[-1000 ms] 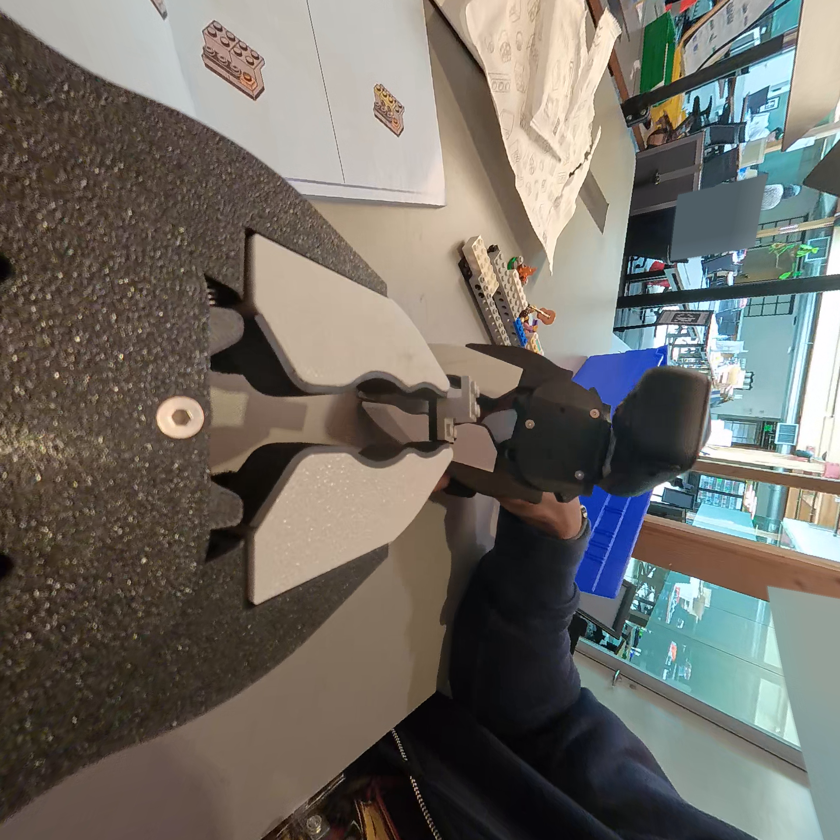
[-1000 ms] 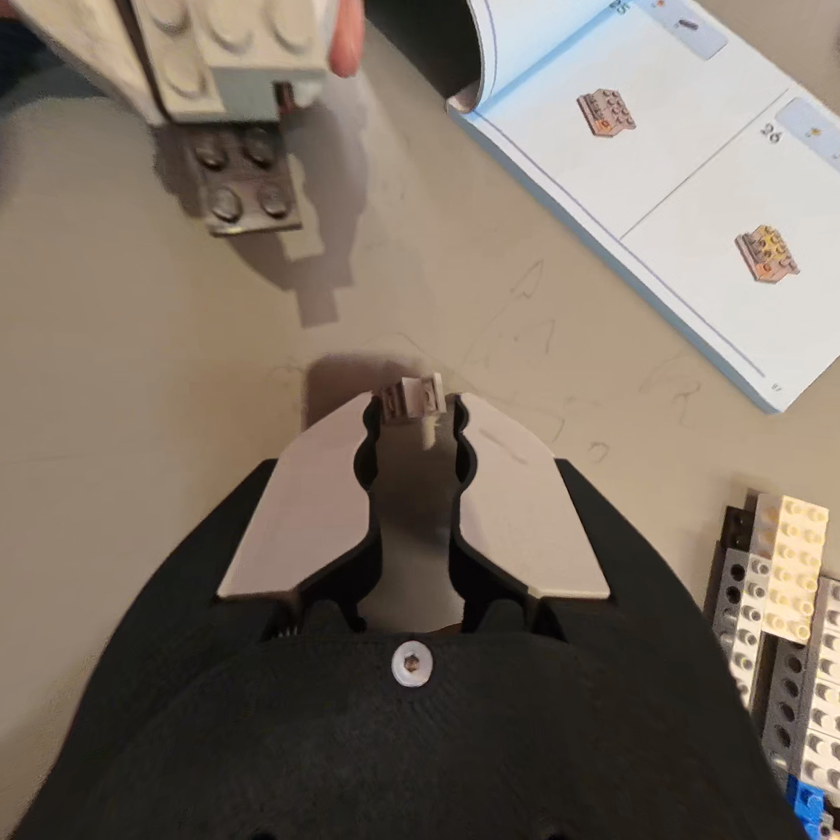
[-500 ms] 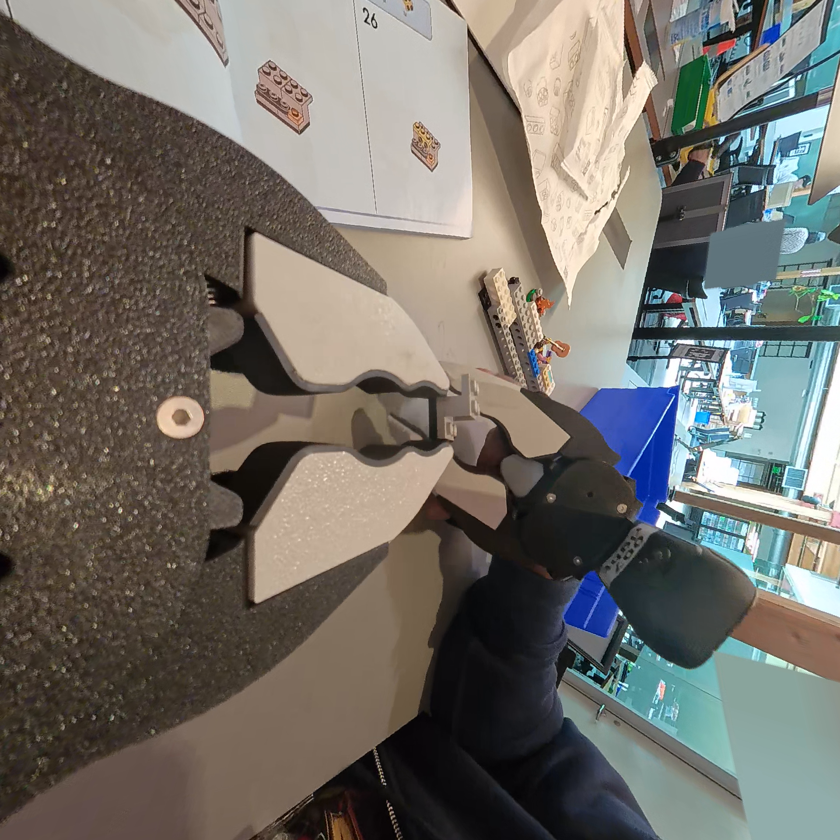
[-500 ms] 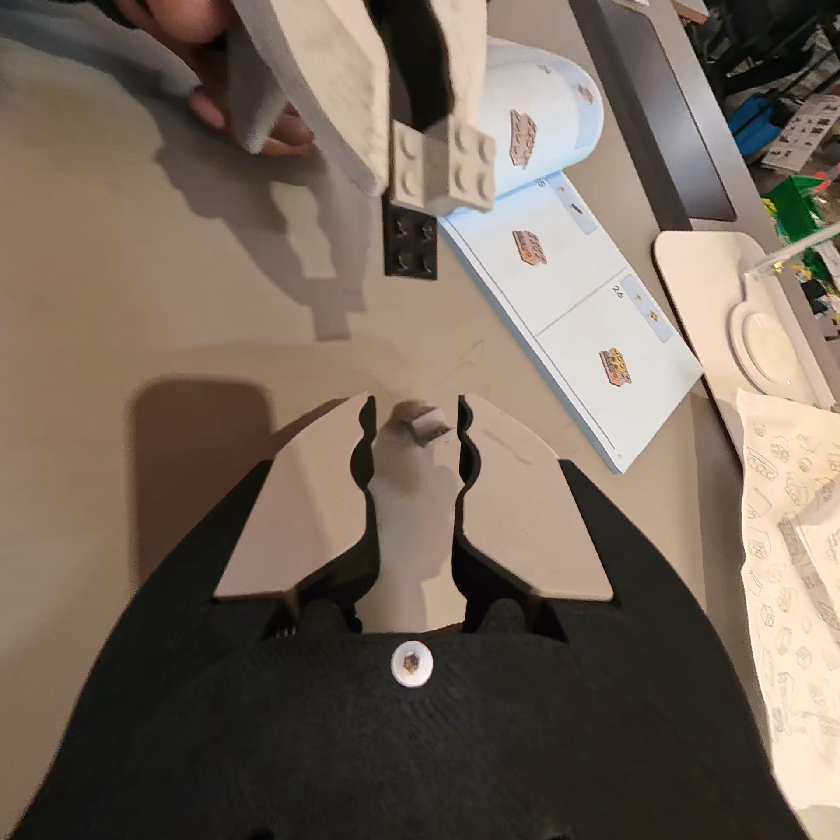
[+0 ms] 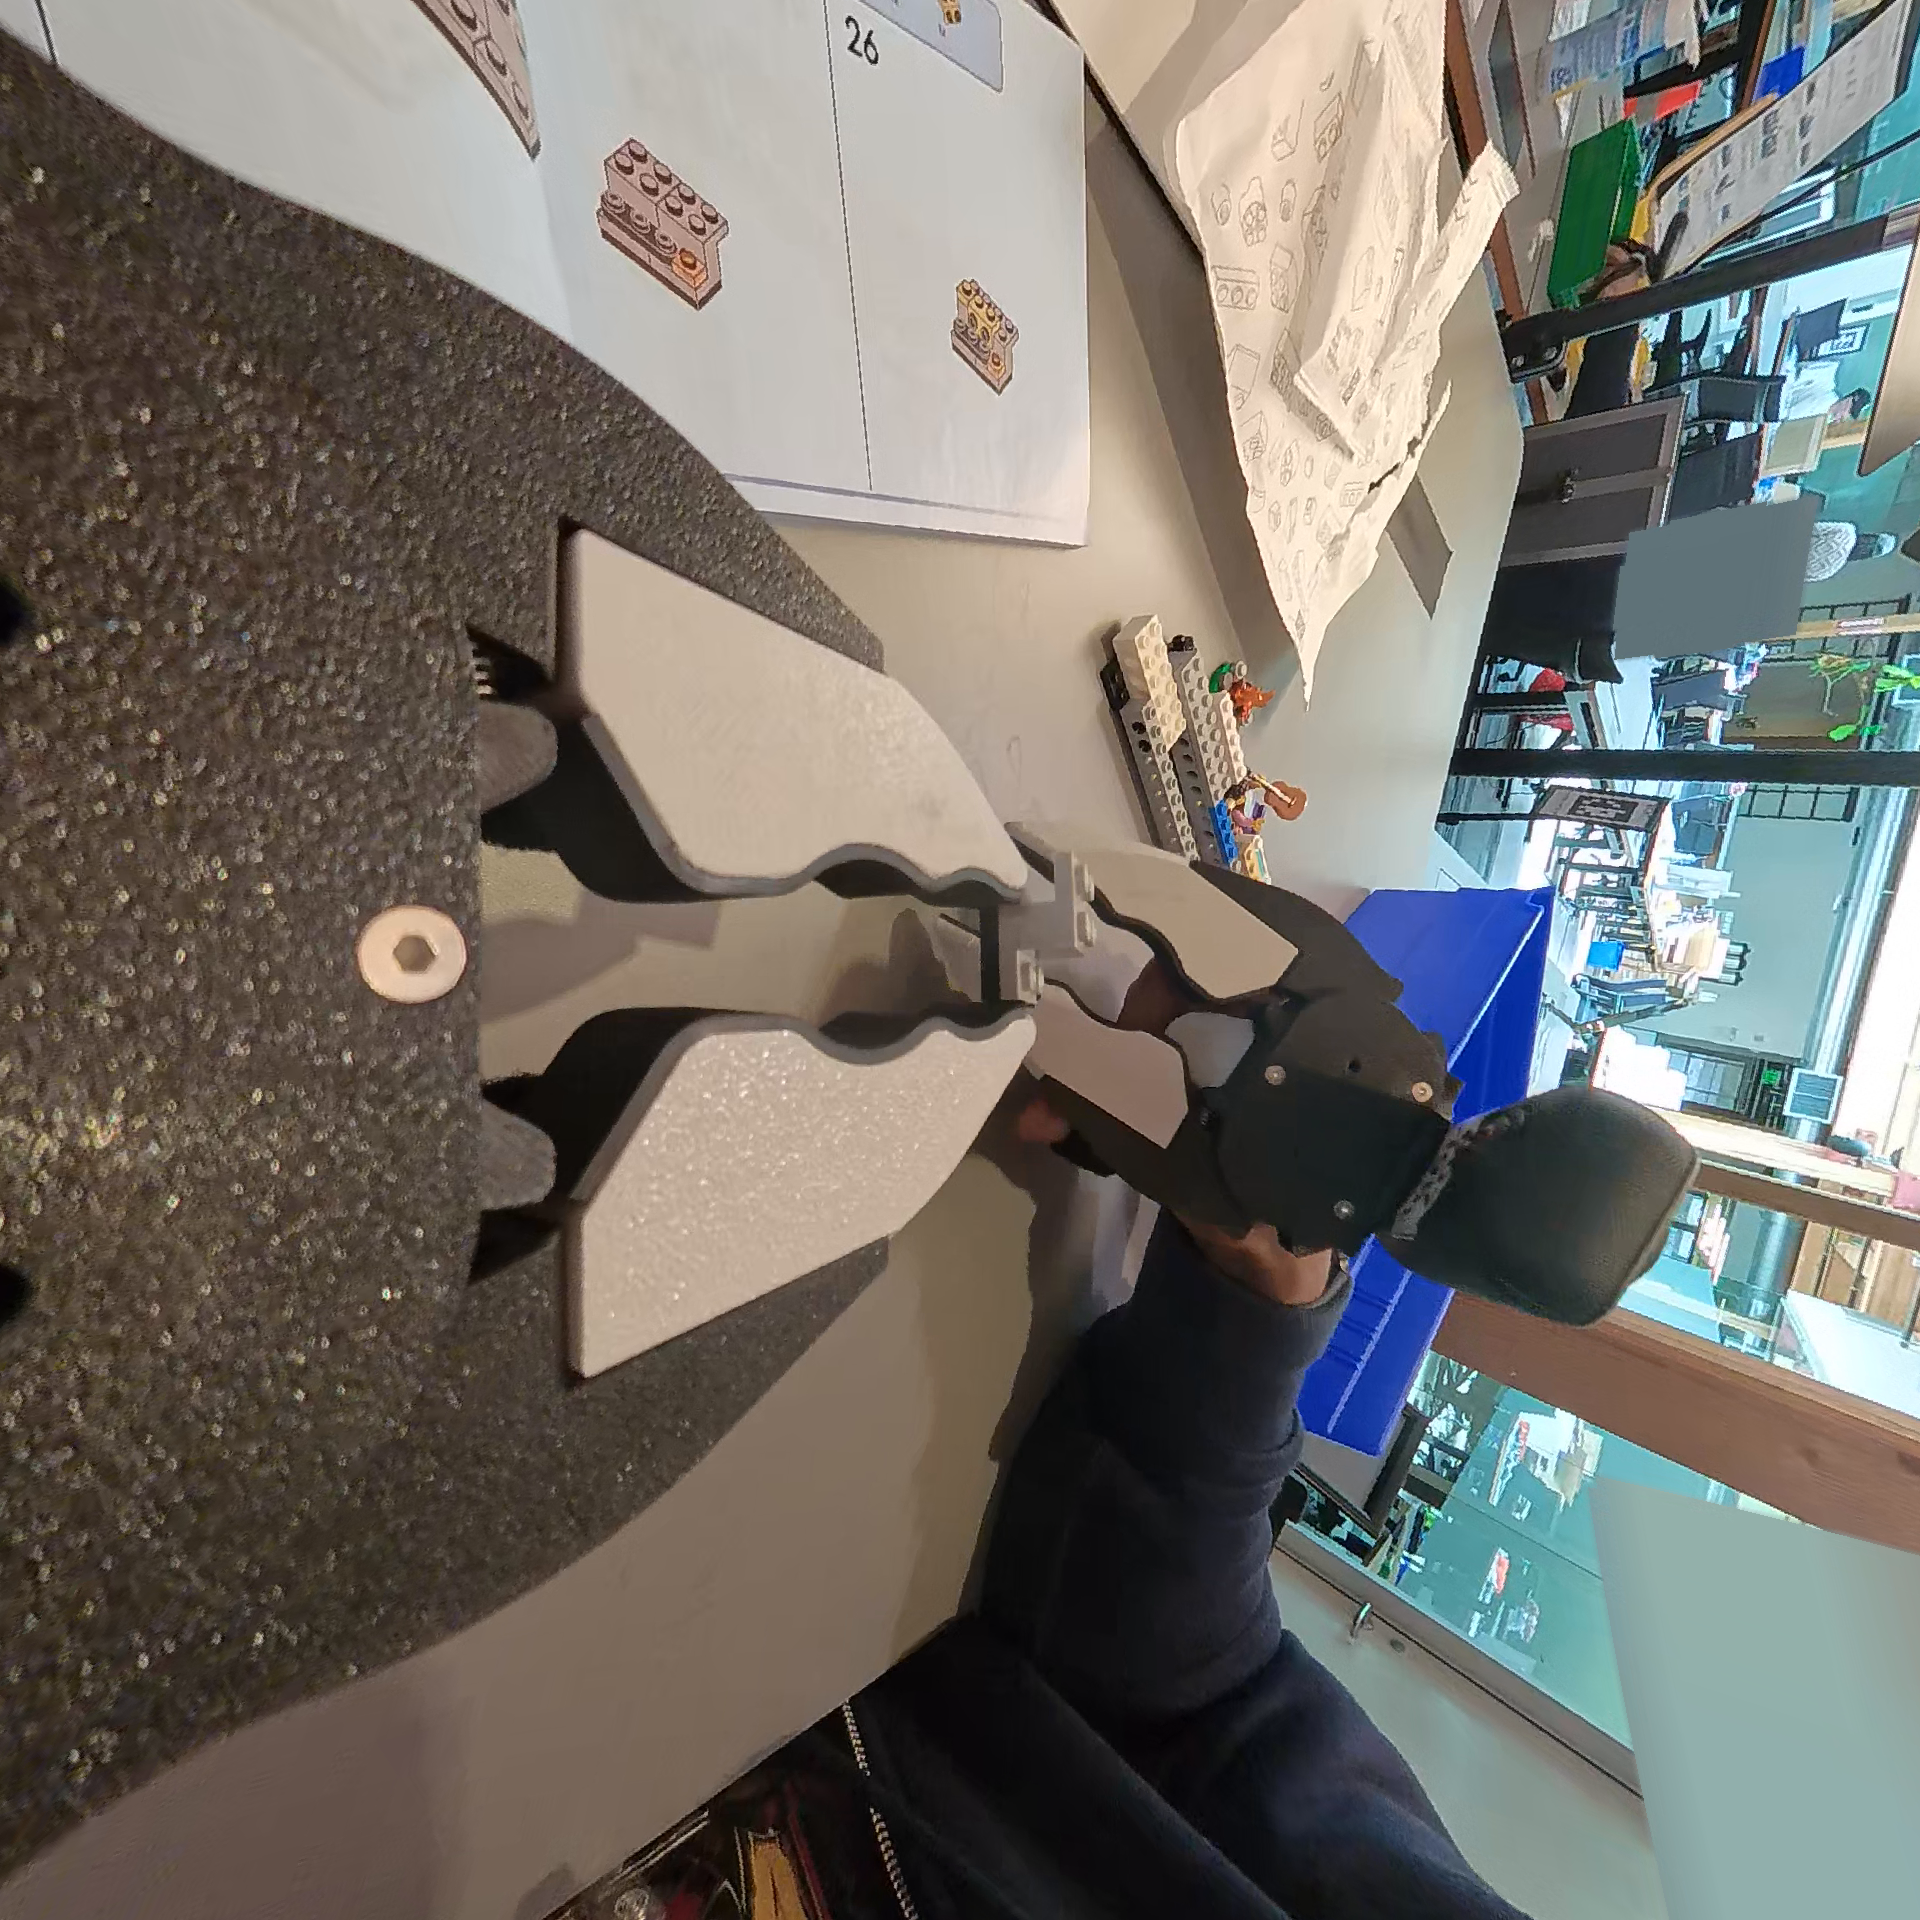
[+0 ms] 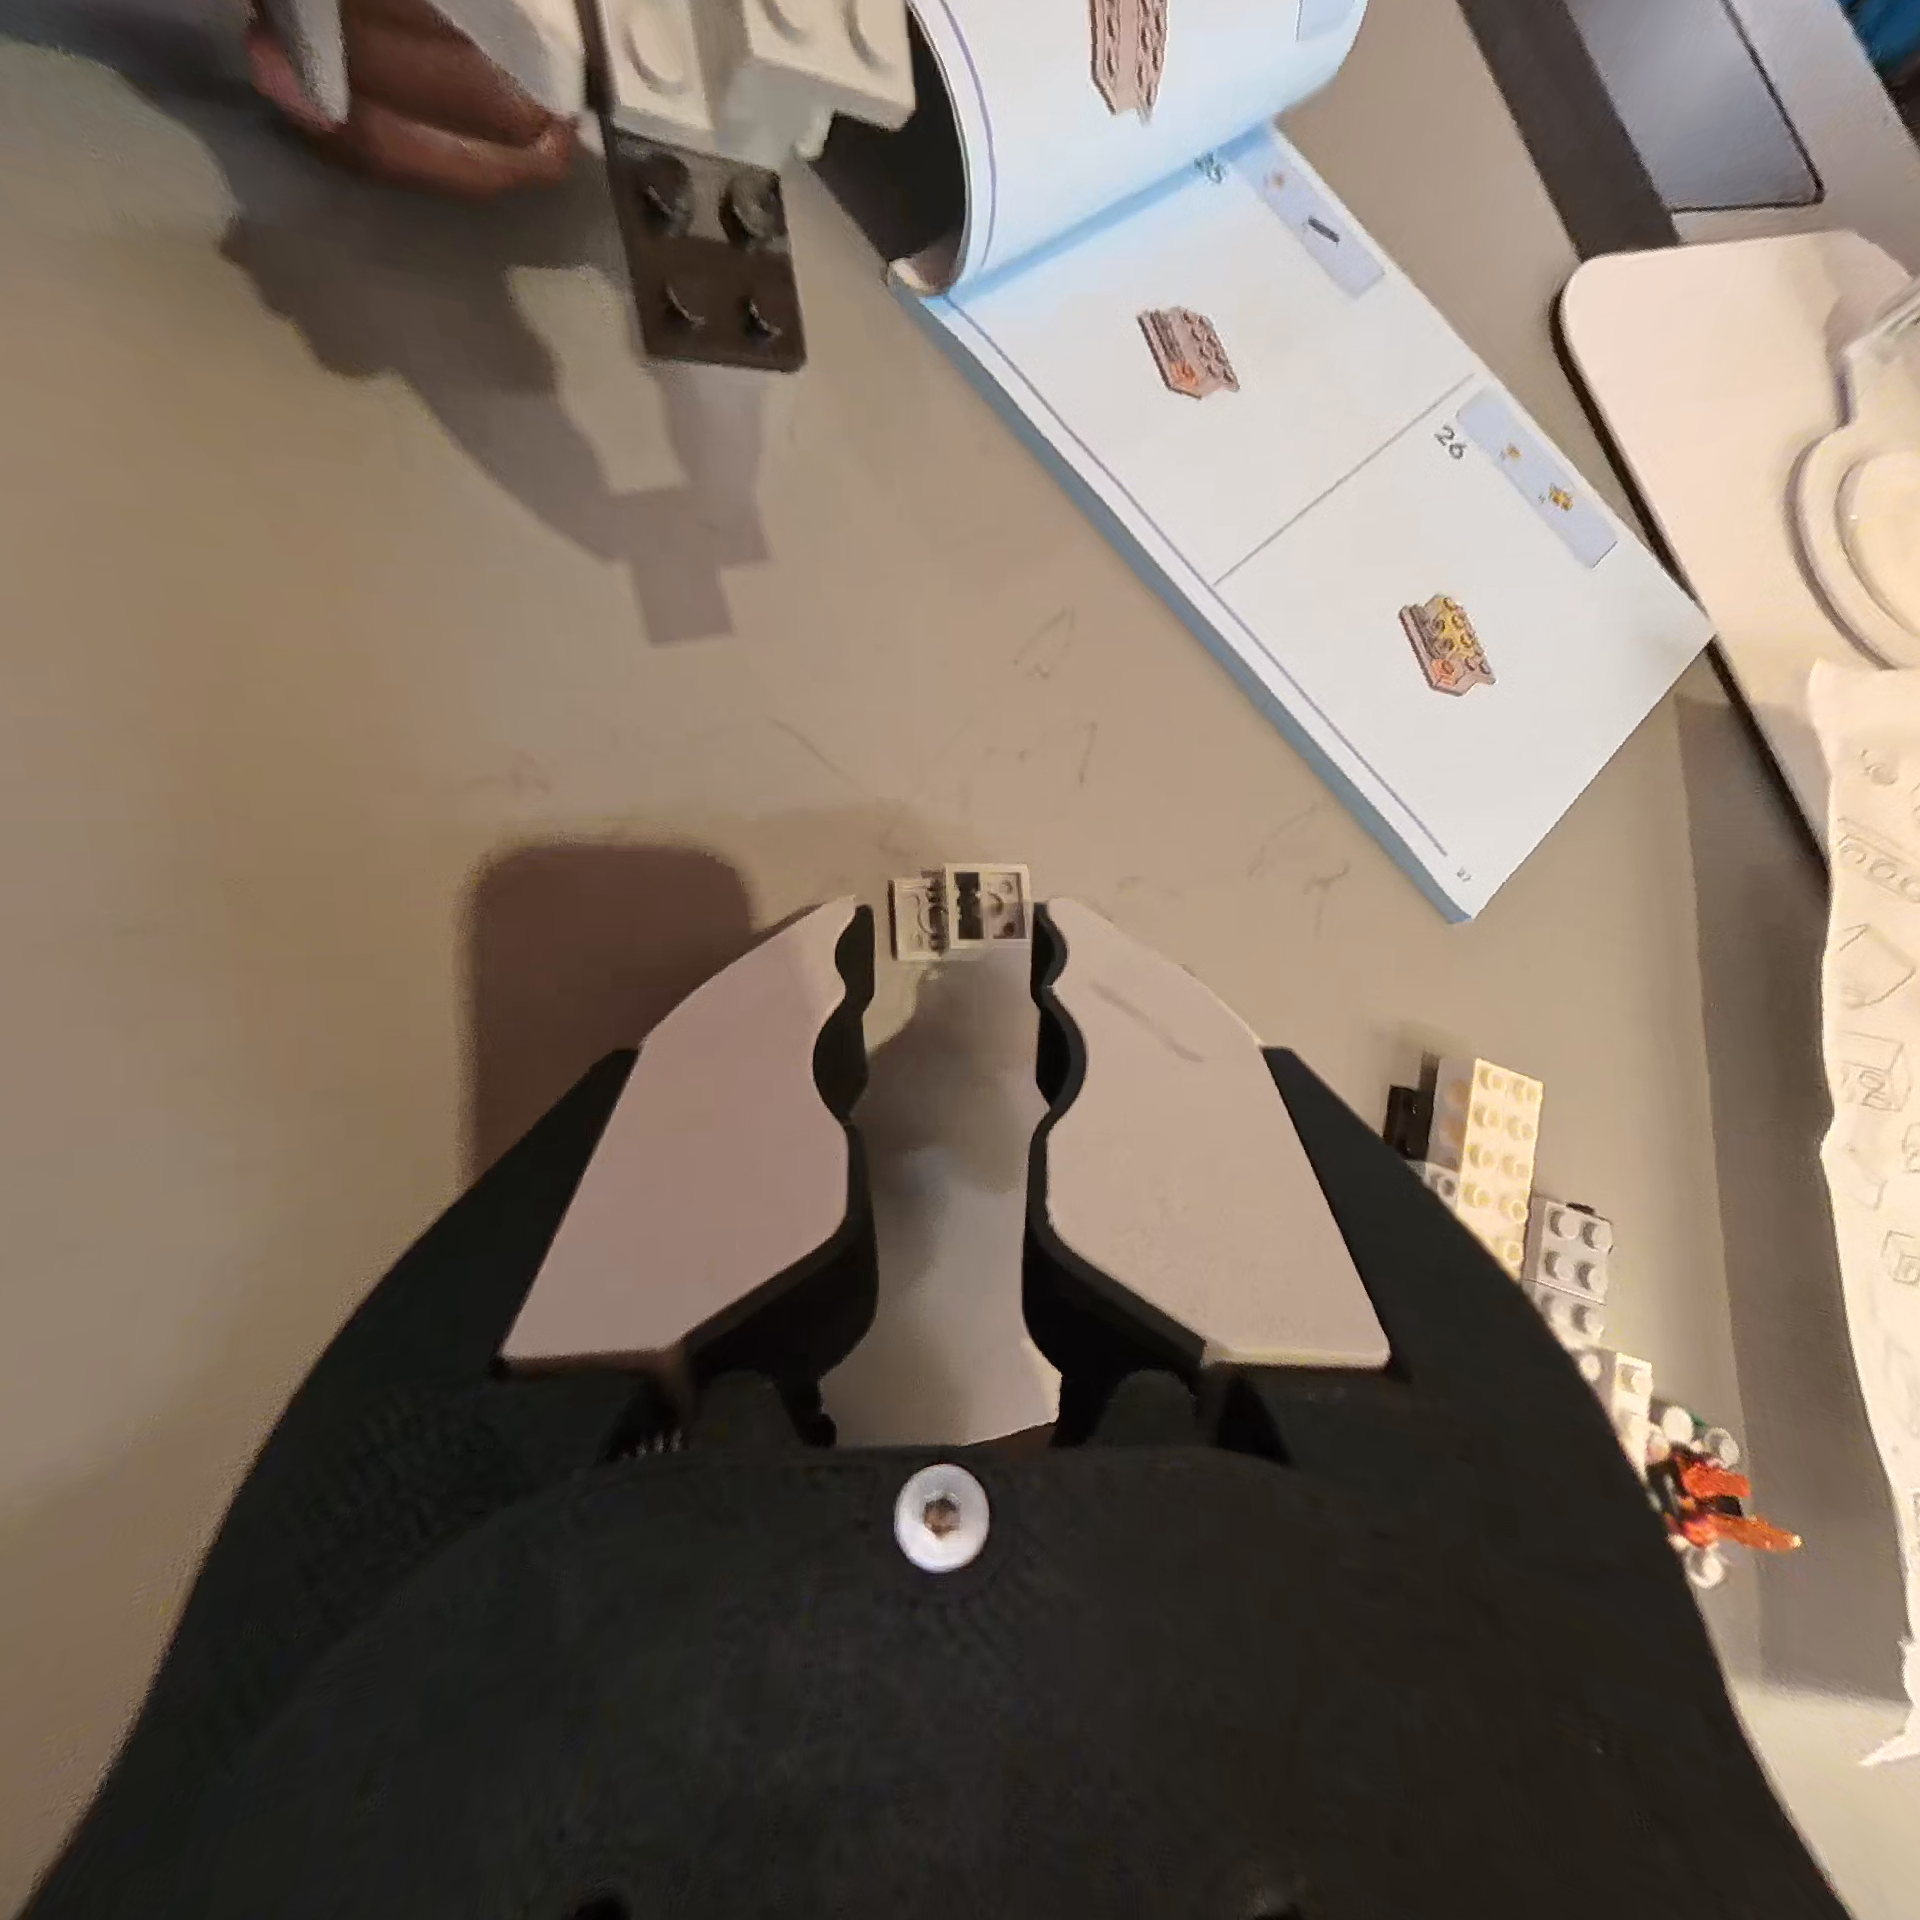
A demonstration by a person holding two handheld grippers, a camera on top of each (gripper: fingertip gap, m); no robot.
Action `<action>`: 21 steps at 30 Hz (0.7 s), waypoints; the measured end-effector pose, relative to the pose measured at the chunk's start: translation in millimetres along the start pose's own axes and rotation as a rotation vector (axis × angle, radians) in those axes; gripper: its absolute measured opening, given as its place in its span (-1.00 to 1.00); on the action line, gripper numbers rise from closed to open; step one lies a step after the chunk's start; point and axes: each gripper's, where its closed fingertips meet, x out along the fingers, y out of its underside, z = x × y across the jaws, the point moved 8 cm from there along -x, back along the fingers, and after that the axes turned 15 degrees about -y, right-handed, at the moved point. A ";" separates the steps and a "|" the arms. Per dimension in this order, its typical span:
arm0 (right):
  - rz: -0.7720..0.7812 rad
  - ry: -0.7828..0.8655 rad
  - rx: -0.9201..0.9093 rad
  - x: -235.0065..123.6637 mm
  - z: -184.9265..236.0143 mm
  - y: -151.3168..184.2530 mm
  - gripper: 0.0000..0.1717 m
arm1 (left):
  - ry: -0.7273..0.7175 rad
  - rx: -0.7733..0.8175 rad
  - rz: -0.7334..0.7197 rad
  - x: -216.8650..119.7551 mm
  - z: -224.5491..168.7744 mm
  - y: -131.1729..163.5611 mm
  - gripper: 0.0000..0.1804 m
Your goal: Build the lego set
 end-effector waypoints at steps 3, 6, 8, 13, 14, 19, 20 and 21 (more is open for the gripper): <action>-0.005 -0.040 0.020 -0.8 1.5 0.5 -0.67 | 0.001 0.001 -0.001 -0.1 -0.2 -0.1 -0.81; -0.002 -0.078 0.024 0.3 4.6 1.1 -0.71 | 0.001 0.000 0.000 0.0 0.0 -0.1 -0.81; 0.002 -0.084 0.042 -0.6 4.7 1.1 -0.71 | 0.001 -0.002 -0.001 -0.1 0.2 -0.1 -0.81; 0.067 -0.104 0.090 -1.1 3.8 9.1 -0.70 | 0.002 -0.003 0.001 0.1 0.3 -0.1 -0.81; 0.069 -0.112 0.098 -1.8 4.2 9.3 -0.69 | 0.002 -0.002 0.001 0.2 0.2 -0.1 -0.81; 0.084 -0.078 0.084 -7.4 3.4 8.4 -0.66 | 0.001 -0.005 -0.001 -0.1 0.5 -0.2 -0.81; 0.054 -0.059 0.071 -8.8 2.4 5.2 -0.65 | 0.000 -0.005 0.000 0.1 0.6 -0.2 -0.81; 0.016 -0.041 0.052 -9.7 1.8 1.1 -0.66 | 0.000 -0.004 0.001 0.1 0.5 -0.2 -0.81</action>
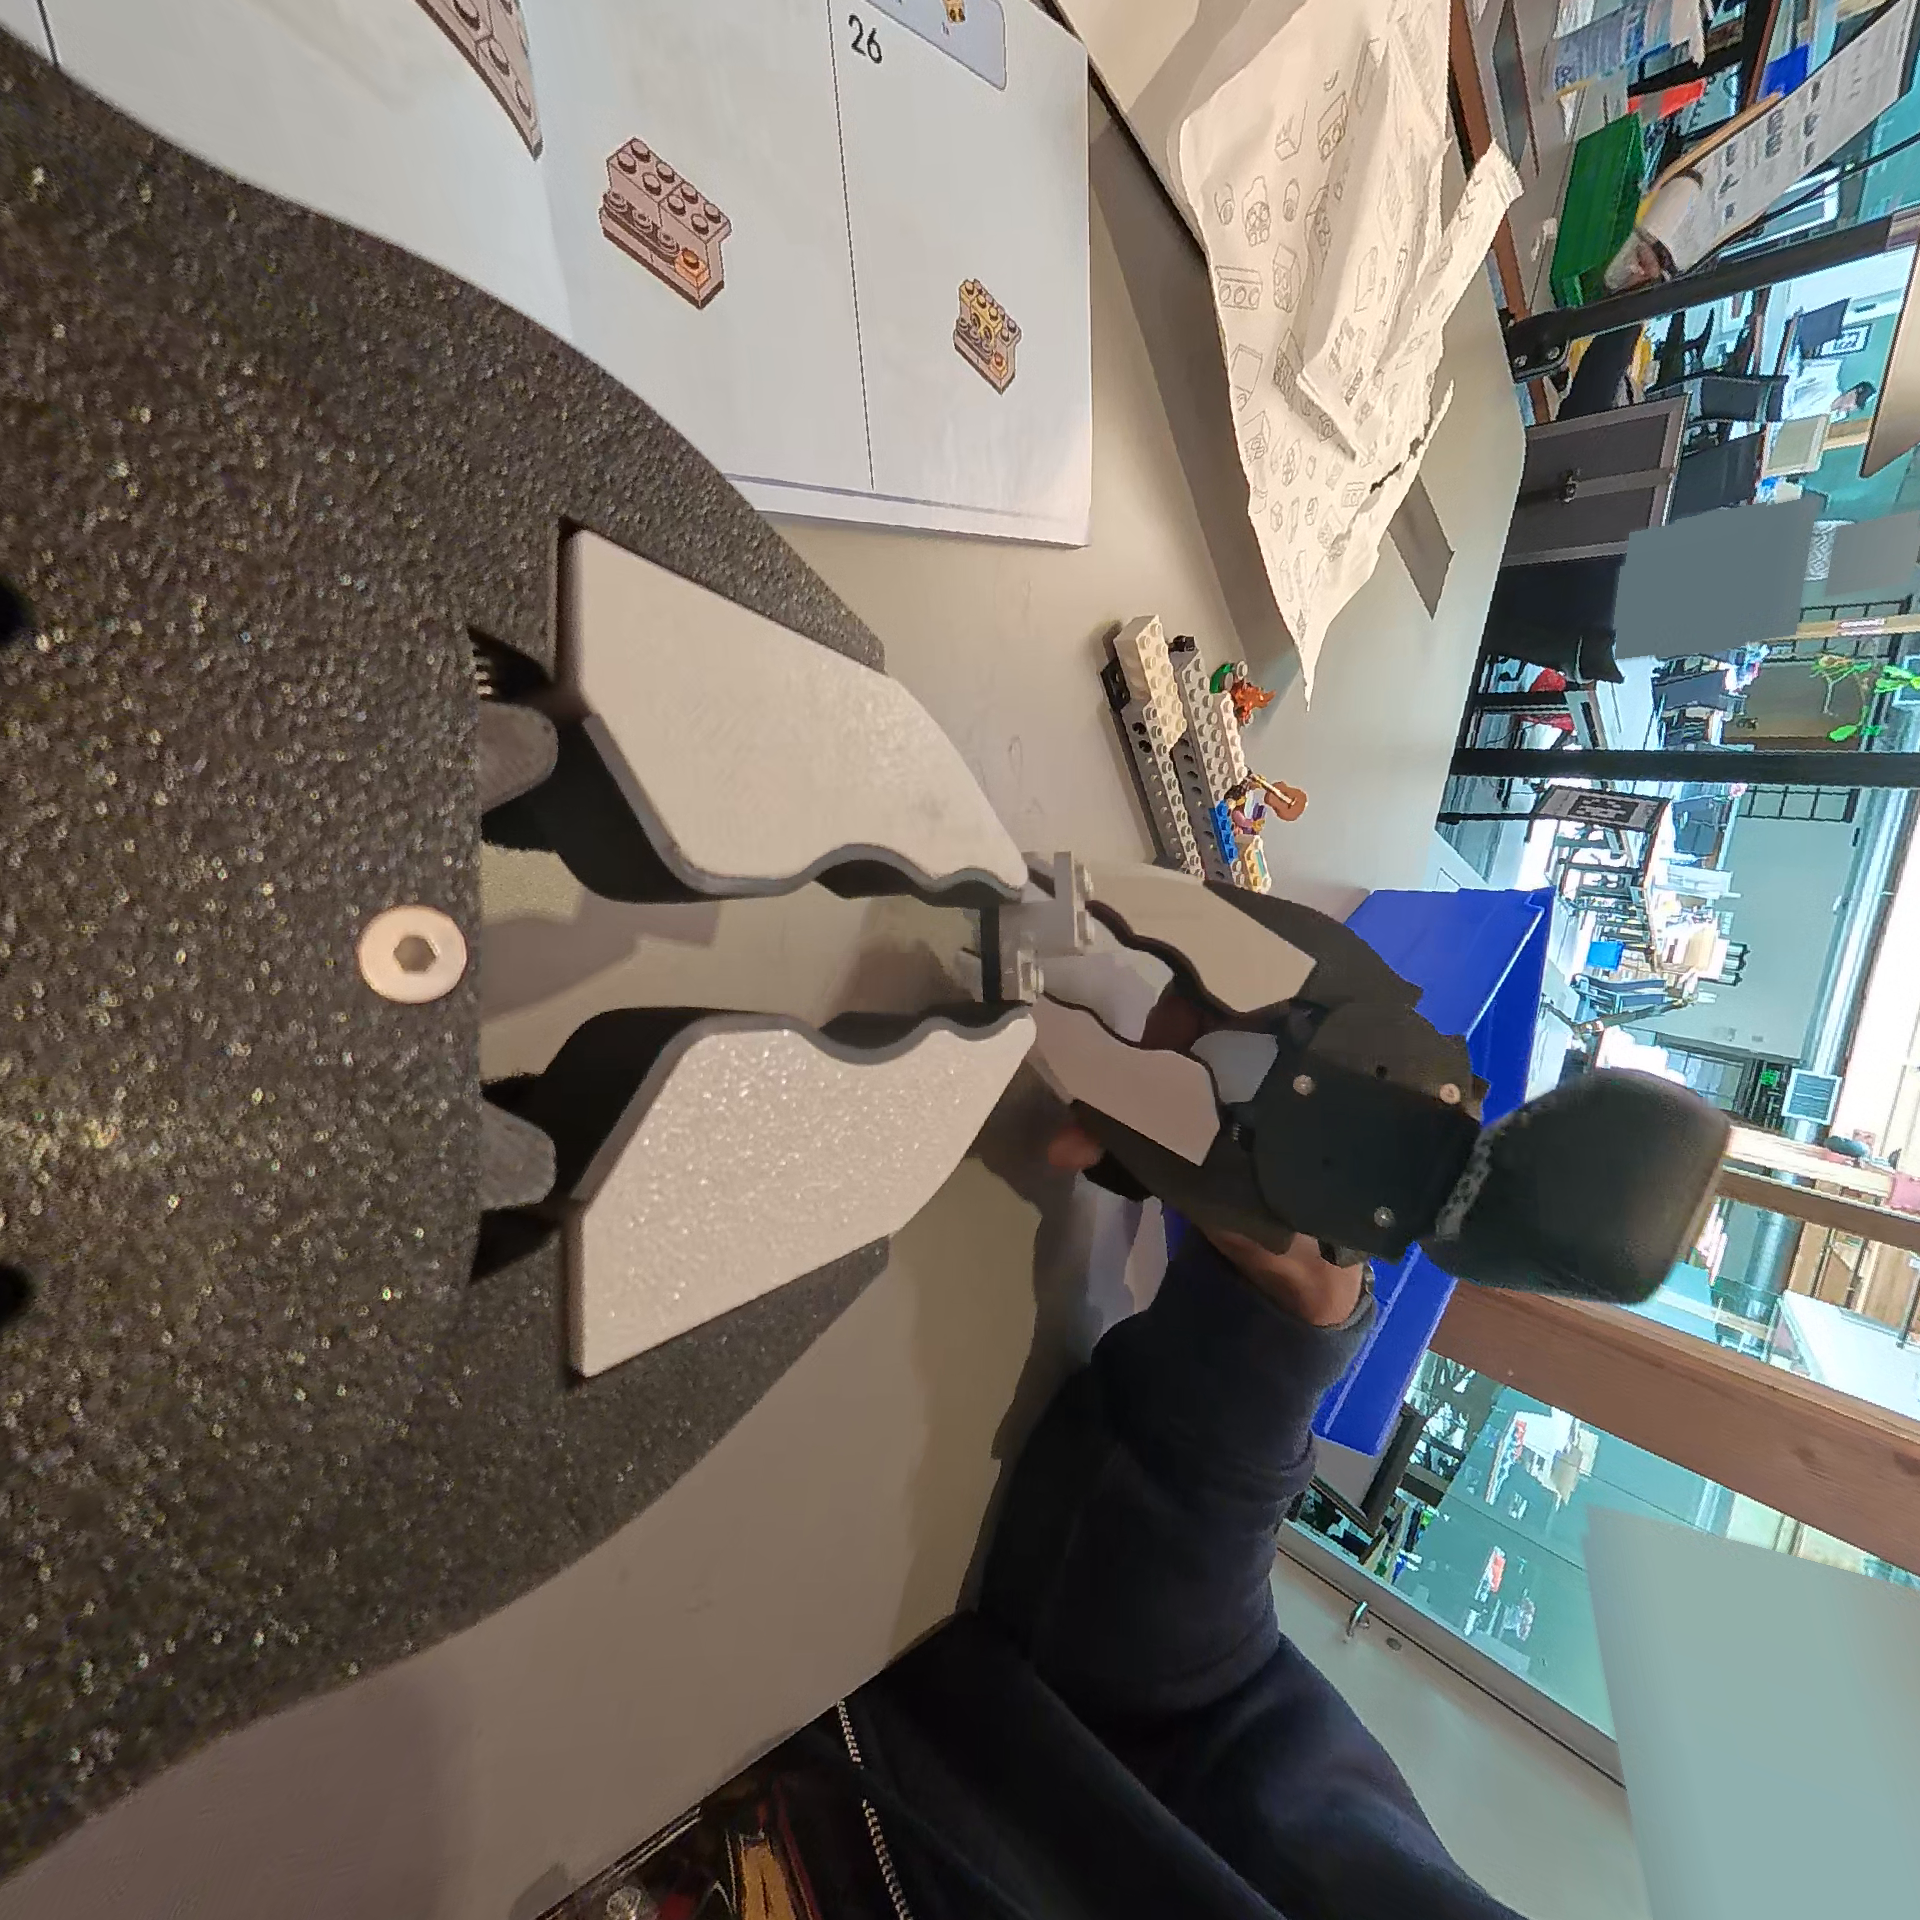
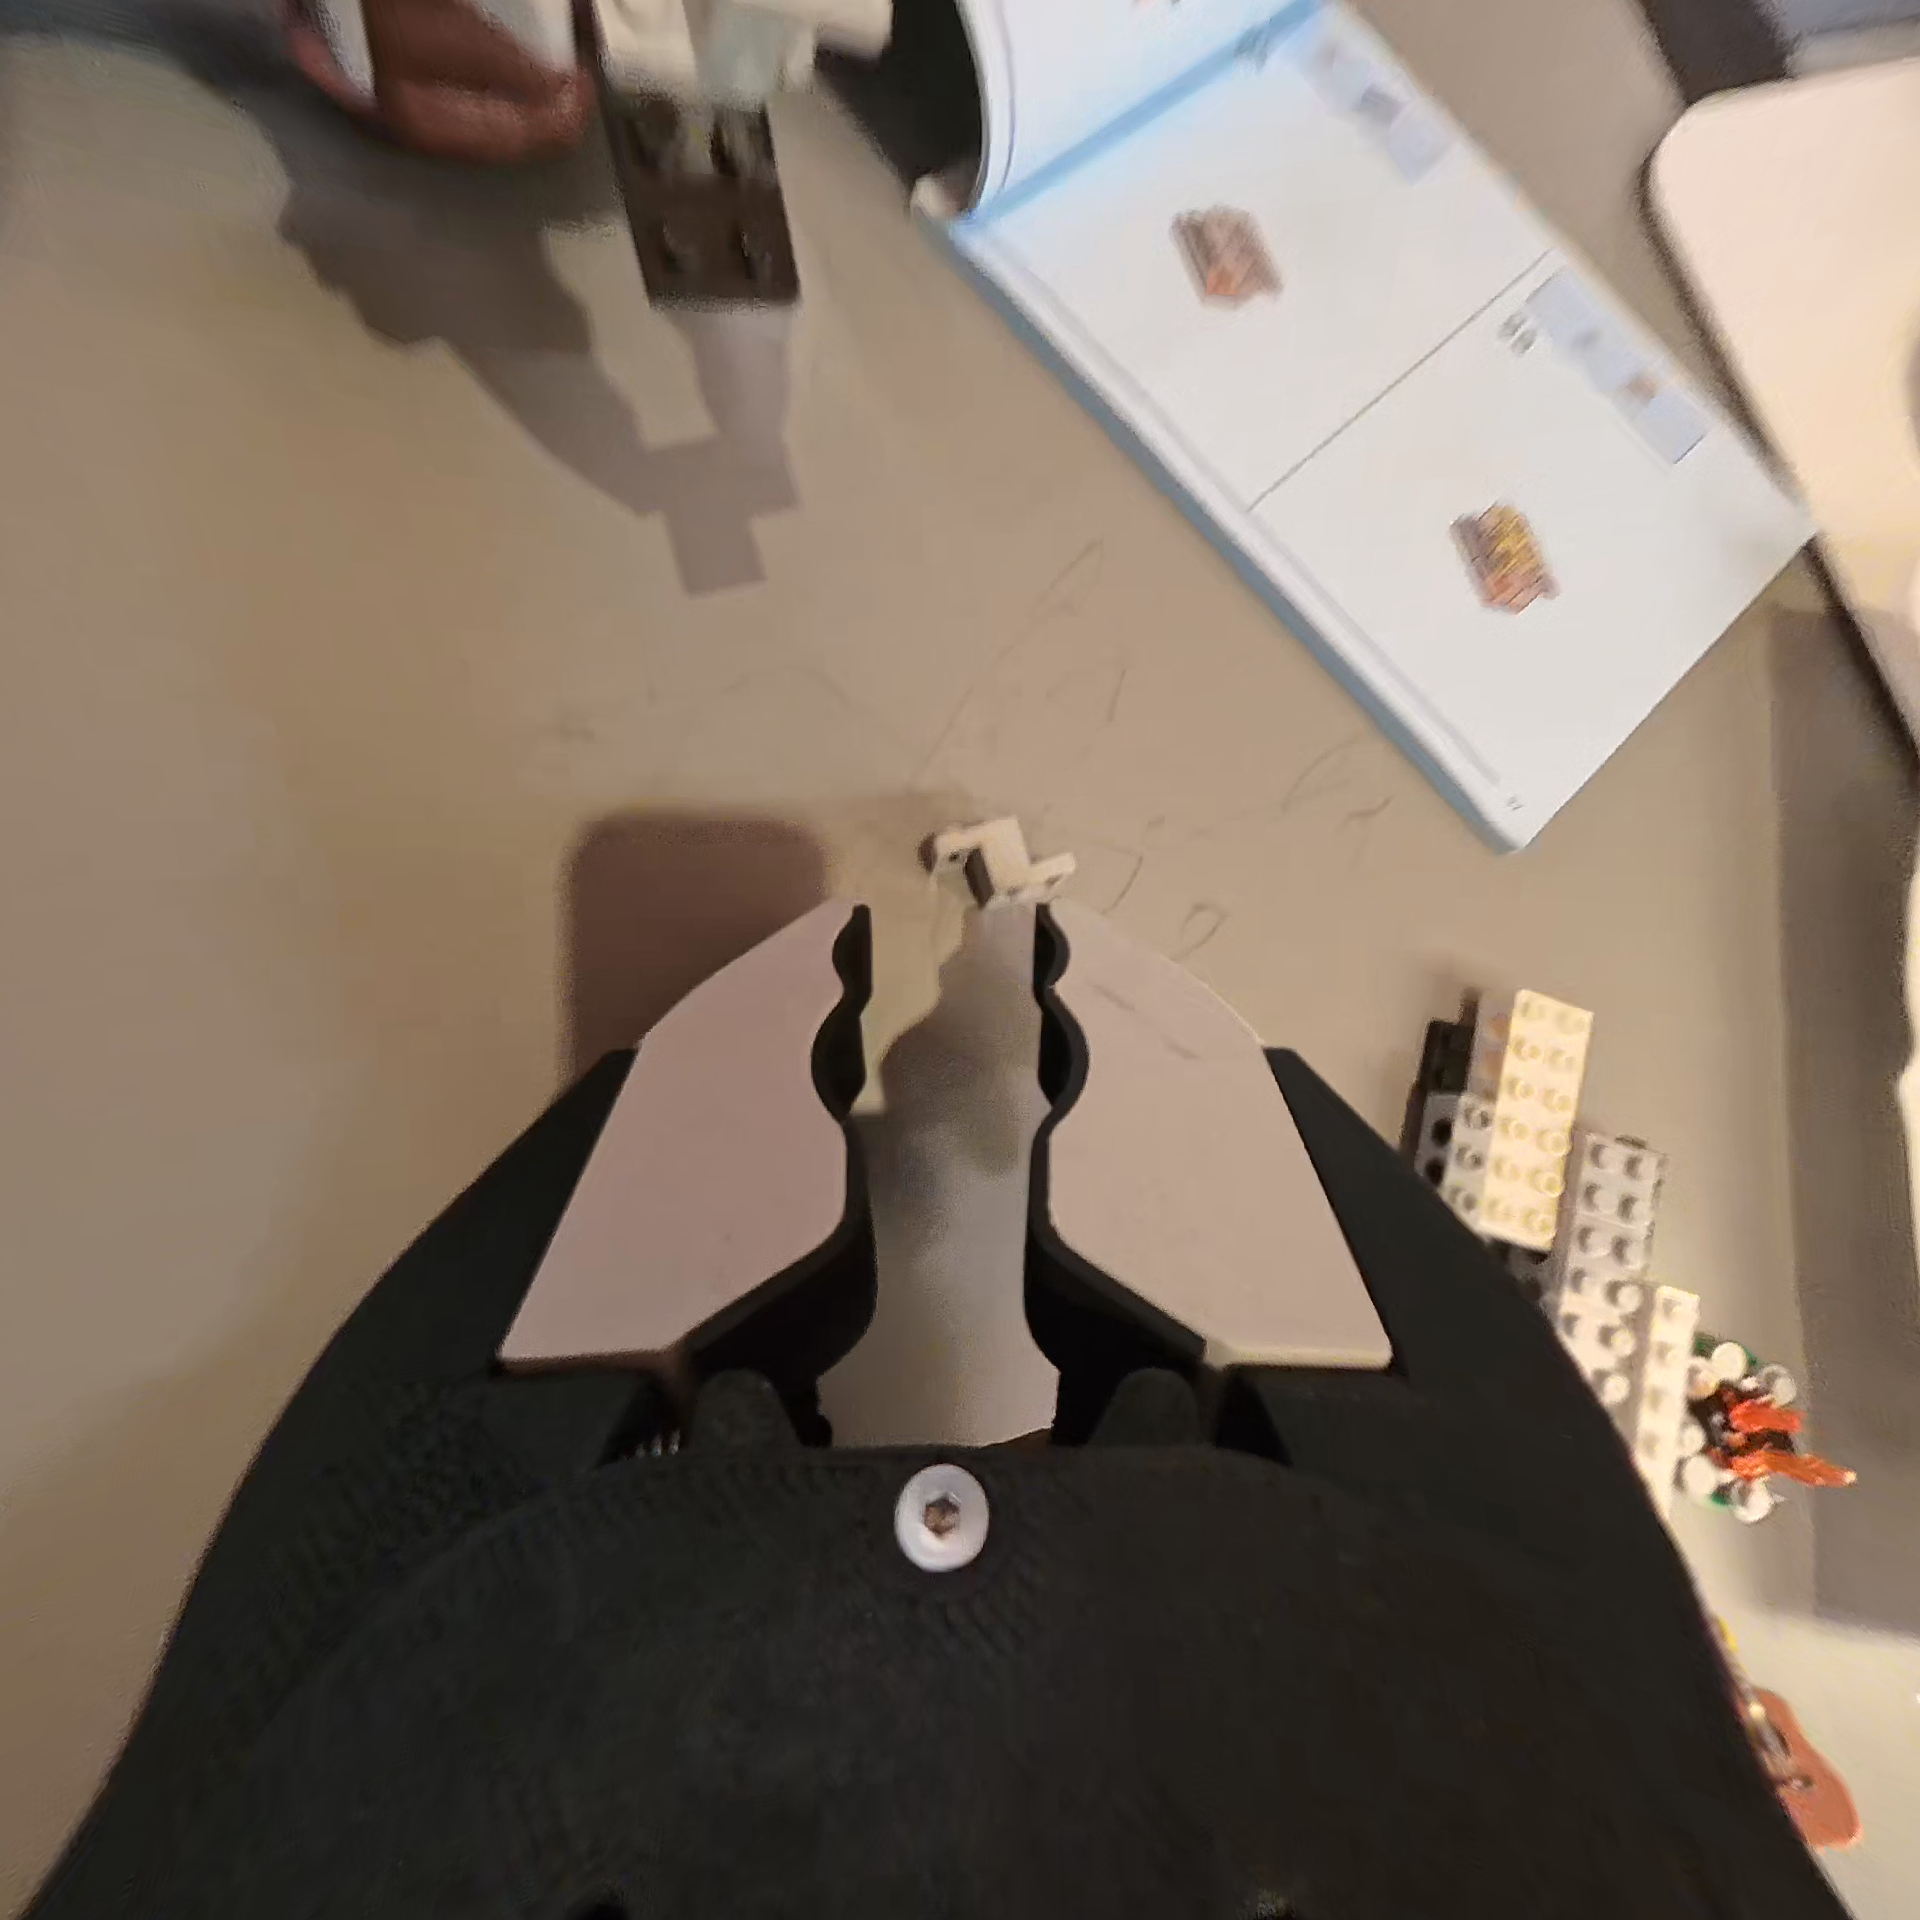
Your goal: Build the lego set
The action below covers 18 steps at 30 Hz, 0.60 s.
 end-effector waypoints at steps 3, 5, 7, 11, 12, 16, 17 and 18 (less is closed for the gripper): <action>-0.053 0.025 -0.048 1.6 1.6 -6.2 -0.66 | -0.001 0.001 0.003 0.3 -0.1 0.2 -0.81; -0.014 0.001 -0.035 6.6 2.4 -2.7 -0.66 | -0.002 0.000 0.002 0.0 0.1 0.2 -0.81; -0.002 0.002 -0.025 7.7 1.8 -0.4 -0.66 | -0.002 -0.002 0.001 0.0 0.2 0.1 -0.81; 0.009 -0.036 0.047 4.7 -0.4 4.2 -0.66 | -0.001 -0.001 0.003 0.2 0.1 0.1 -0.81; 0.044 -0.046 0.062 6.2 -0.8 8.1 -0.66 | -0.002 -0.001 0.003 0.3 0.1 0.1 -0.81; 0.069 -0.062 0.069 6.1 0.0 11.0 -0.66 | 0.000 -0.002 0.002 0.1 0.1 0.1 -0.81; 0.075 -0.056 0.062 5.4 0.2 11.2 -0.65 | -0.001 -0.003 0.001 0.1 0.3 0.0 -0.81; 0.071 -0.060 0.063 4.6 0.8 10.7 -0.64 | -0.001 -0.005 0.001 0.1 0.4 0.0 -0.81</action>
